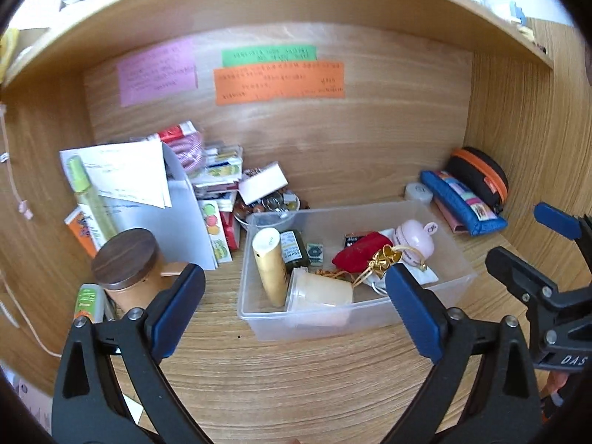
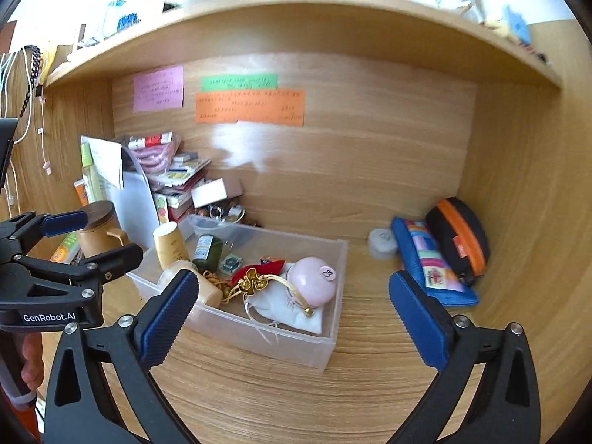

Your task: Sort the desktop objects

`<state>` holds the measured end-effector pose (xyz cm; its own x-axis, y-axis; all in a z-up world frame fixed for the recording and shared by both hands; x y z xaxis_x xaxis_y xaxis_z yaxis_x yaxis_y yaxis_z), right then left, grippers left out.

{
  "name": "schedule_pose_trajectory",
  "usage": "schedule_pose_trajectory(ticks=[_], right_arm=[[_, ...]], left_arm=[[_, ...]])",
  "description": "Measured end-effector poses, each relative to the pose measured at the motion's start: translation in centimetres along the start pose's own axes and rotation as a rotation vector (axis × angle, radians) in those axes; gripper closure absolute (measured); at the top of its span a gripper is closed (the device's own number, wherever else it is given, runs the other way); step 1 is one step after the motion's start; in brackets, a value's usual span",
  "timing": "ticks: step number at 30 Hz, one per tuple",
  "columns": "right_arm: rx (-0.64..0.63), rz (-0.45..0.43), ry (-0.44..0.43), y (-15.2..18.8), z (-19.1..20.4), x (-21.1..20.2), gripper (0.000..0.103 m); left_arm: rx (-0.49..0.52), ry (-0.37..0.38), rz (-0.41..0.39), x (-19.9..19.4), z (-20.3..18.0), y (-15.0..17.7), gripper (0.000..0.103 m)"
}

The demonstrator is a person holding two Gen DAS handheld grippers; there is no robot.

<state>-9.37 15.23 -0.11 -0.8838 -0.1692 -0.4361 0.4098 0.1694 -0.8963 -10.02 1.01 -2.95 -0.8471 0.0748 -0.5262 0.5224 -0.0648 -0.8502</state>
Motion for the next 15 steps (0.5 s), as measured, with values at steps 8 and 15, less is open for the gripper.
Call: schedule_pose_trajectory(ticks=[8,15], right_arm=[[0.053,-0.032,0.029,1.0,-0.6,-1.8,0.0],[0.069,0.018,0.031,2.5,-0.8,-0.8,0.0]], left_arm=[[-0.023,0.001,-0.035,-1.7,-0.2,0.8,0.001],[-0.025,0.01,-0.034,-1.6,-0.5,1.5,0.001]])
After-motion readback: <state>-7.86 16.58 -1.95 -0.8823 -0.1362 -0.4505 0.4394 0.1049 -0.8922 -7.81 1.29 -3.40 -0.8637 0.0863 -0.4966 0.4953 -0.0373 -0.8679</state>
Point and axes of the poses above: each gripper's, at about its wrist camera, not at the fingertips, and x roughly the way its jaws point, z to its left, y to its underside, the point moved 5 cm from there along x, roughly the way its jaws point, and after that the axes turned 2 degrees about y, right-handed, at the moved point
